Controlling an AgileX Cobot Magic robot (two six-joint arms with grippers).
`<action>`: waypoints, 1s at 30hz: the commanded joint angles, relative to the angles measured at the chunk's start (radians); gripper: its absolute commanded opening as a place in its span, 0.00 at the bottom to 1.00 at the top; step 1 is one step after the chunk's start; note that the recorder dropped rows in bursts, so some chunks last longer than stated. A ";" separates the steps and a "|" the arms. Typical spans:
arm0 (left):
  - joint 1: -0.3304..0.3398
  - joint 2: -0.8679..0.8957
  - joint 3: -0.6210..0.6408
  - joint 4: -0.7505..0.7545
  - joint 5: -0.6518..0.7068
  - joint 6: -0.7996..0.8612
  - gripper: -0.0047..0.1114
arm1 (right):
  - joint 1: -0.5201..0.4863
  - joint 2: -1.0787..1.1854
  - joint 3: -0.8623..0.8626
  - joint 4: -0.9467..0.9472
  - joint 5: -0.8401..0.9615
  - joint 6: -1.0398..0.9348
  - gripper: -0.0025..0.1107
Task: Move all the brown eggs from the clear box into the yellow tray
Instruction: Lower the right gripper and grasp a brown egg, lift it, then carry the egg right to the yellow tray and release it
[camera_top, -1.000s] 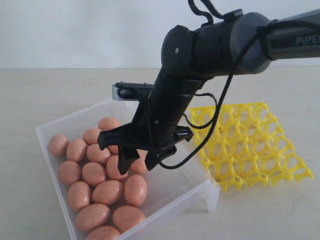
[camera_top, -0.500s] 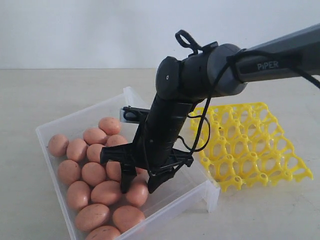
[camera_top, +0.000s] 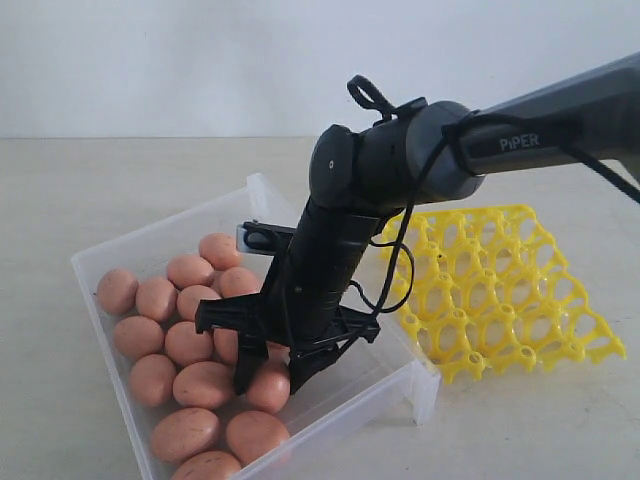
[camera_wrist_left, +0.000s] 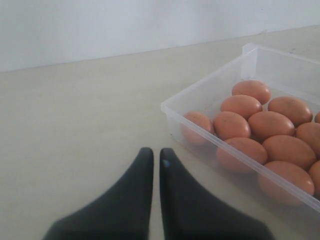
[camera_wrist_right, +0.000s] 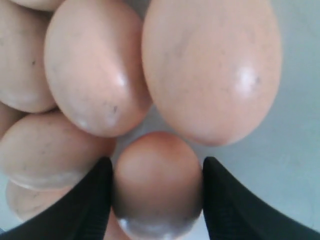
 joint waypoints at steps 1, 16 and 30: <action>-0.006 -0.003 0.004 -0.007 -0.005 0.001 0.08 | 0.001 0.002 -0.001 -0.021 -0.013 -0.024 0.02; -0.006 -0.003 0.004 -0.007 -0.005 0.001 0.08 | 0.085 -0.335 0.003 -0.511 -0.246 0.310 0.02; -0.006 -0.003 0.004 -0.007 -0.005 0.001 0.08 | 0.085 -0.588 0.439 -2.308 -0.217 1.746 0.02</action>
